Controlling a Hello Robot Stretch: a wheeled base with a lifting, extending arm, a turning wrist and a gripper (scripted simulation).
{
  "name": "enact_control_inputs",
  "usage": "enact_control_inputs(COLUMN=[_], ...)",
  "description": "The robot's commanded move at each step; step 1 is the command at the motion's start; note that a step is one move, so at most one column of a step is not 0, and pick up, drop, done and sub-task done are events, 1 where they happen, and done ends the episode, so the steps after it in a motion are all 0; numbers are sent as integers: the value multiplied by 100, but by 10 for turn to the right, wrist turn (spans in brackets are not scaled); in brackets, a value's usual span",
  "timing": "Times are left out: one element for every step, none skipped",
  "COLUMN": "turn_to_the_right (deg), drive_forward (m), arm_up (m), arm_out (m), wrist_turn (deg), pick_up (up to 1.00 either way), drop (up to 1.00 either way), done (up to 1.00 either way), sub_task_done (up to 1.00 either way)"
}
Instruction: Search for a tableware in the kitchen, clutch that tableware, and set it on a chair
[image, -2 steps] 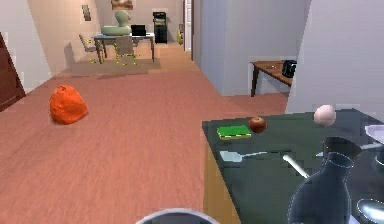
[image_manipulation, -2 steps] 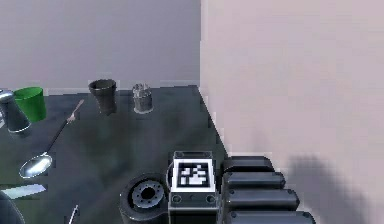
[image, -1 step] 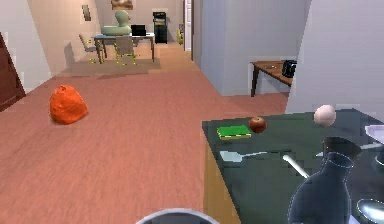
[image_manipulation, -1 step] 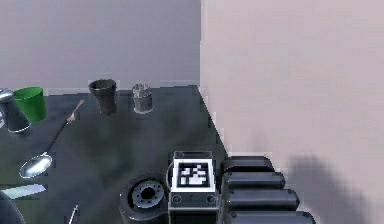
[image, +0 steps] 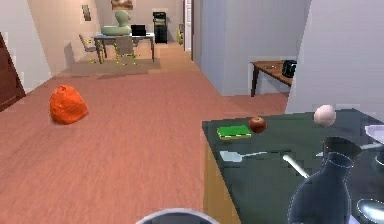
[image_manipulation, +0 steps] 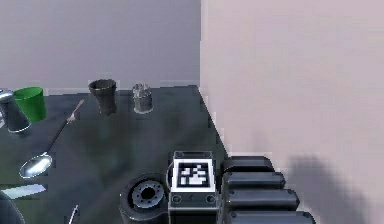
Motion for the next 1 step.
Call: enact_control_inputs(turn_to_the_right=[450], drive_forward=[0], arm_up=[0], arm_out=[0], wrist_turn=[0], pick_up=[0], drop=[0], done=[0], sub_task_done=[0])
